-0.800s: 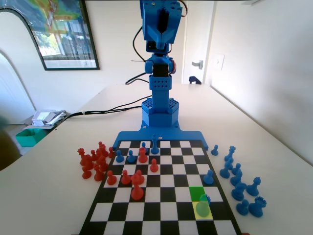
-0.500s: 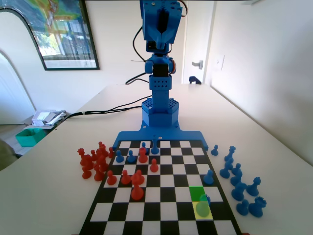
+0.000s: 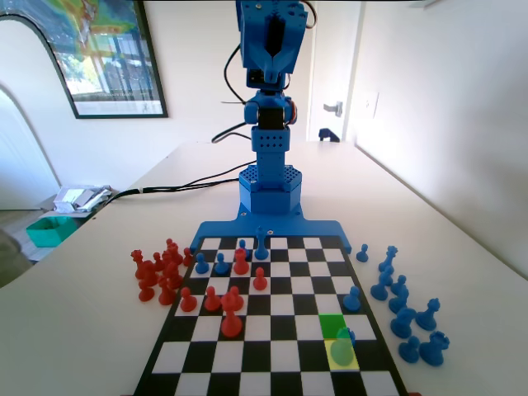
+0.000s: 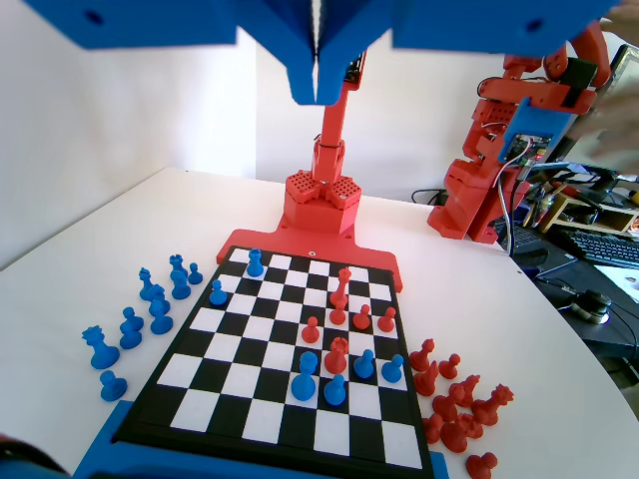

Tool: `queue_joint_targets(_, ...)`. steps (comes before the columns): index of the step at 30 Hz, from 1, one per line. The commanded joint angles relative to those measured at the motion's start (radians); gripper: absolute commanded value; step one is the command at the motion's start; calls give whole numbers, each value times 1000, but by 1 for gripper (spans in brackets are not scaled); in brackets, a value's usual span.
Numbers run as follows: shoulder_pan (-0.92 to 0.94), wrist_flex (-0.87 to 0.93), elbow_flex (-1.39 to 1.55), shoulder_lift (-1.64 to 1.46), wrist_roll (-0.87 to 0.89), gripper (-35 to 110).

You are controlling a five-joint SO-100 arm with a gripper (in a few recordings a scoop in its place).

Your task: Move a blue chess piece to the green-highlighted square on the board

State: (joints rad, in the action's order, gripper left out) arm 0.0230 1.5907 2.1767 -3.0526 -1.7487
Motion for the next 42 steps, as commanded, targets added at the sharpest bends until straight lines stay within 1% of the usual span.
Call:
queue_joint_targets(1, 9, -17, 3, -3, -14, 1)
queue_joint_targets(20, 5, -17, 3, -3, -14, 1)
queue_joint_targets(23, 5, -17, 3, -3, -14, 4)
queue_joint_targets(28, 5, -17, 3, -3, -14, 4)
queue_joint_targets(34, 5, -17, 3, -3, -14, 1)
queue_joint_targets(42, -14, -11, -11, 34, -15, 1)
